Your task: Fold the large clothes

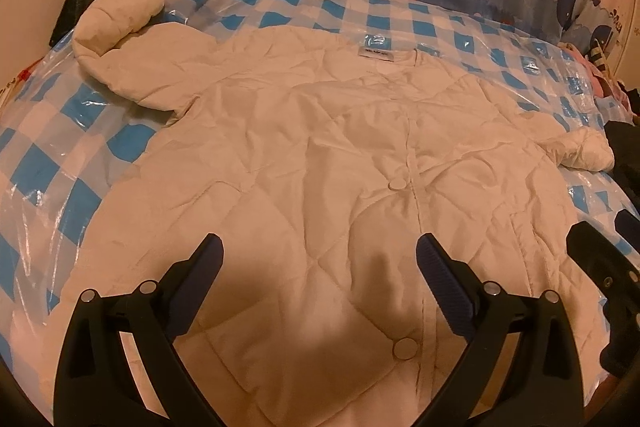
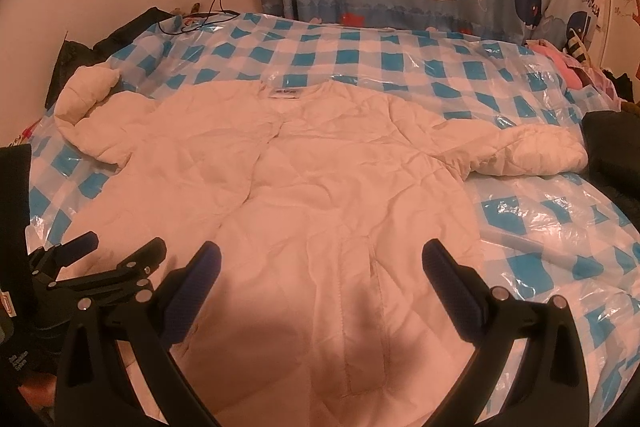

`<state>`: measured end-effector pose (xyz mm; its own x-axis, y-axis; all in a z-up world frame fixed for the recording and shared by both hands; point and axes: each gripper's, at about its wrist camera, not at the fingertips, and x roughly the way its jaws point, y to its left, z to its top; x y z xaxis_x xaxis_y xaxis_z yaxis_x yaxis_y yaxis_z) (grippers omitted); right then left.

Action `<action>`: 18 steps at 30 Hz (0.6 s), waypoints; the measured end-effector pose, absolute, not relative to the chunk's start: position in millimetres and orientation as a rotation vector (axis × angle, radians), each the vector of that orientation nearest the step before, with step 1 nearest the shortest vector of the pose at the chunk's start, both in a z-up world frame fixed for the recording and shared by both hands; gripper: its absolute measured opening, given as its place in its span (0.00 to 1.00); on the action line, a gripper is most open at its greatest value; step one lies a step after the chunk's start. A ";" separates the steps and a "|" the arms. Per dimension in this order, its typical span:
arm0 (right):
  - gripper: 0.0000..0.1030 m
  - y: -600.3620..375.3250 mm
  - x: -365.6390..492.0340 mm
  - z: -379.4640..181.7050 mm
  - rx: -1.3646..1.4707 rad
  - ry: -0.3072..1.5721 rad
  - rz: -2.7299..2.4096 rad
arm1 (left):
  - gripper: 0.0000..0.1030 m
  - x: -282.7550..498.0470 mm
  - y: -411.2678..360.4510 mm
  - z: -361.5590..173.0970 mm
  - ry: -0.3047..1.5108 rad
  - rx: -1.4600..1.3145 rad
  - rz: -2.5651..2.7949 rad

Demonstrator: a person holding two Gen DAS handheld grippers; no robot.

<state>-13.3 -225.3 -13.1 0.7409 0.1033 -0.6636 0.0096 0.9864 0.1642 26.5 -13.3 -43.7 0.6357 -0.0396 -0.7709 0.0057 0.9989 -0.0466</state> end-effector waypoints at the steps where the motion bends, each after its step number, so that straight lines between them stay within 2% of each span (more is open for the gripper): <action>1: 0.94 -225.3 -13.3 -12.8 0.162 0.735 0.052 | 0.91 26.5 -12.6 -43.8 0.881 -0.047 -0.028; 18: 0.94 -220.7 -13.3 -14.4 0.173 0.742 0.077 | 0.91 27.9 -8.5 -45.0 0.889 -0.061 -0.027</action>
<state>-13.3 -220.7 -14.4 0.7349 0.1309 -0.6654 -0.0089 0.9830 0.1836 27.9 -8.5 -45.0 0.6298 -0.0493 -0.7752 -0.0014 0.9979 -0.0646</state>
